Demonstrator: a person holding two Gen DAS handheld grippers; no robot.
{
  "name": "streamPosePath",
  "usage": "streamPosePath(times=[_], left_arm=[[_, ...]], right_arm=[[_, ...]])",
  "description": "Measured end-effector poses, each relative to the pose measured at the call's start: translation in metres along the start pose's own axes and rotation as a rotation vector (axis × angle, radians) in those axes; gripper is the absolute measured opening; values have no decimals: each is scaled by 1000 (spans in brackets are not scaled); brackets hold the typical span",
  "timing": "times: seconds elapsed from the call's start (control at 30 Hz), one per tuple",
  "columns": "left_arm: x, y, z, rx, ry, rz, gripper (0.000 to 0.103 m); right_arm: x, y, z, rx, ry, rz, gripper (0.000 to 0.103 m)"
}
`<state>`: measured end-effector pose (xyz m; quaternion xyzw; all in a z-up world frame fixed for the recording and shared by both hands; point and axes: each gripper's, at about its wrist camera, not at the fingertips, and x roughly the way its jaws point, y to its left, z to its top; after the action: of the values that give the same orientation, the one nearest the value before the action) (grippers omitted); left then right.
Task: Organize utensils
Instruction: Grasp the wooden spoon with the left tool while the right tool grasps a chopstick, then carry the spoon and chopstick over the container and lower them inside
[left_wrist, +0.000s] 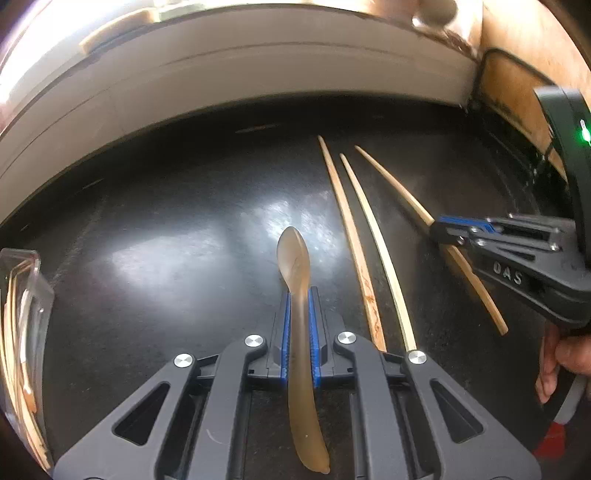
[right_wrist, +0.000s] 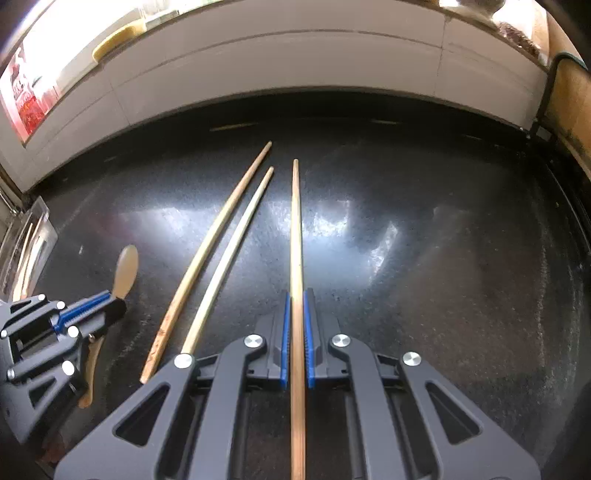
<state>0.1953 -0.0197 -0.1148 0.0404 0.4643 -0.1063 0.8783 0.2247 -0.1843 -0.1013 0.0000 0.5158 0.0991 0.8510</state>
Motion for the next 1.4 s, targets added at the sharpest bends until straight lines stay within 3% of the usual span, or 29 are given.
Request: streamPosePath(times=[0.3, 0.63, 1.03, 1.2, 1.4], left_arm=[[-46, 26, -3, -93, -26, 32, 8], [-108, 86, -20, -210, -75, 109, 8], [-176, 220, -61, -419, -114, 260, 8], [-185, 261, -83, -483, -106, 265, 8], [-182, 296, -99, -546, -100, 247, 8]], right_arm=[[-53, 16, 4, 8, -76, 61, 8], [-96, 95, 15, -86, -112, 197, 8], [-90, 246, 35, -189, -34, 471, 8], [-69, 306, 41, -162, 65, 598, 8], [-49, 359, 37, -168, 123, 633, 8]])
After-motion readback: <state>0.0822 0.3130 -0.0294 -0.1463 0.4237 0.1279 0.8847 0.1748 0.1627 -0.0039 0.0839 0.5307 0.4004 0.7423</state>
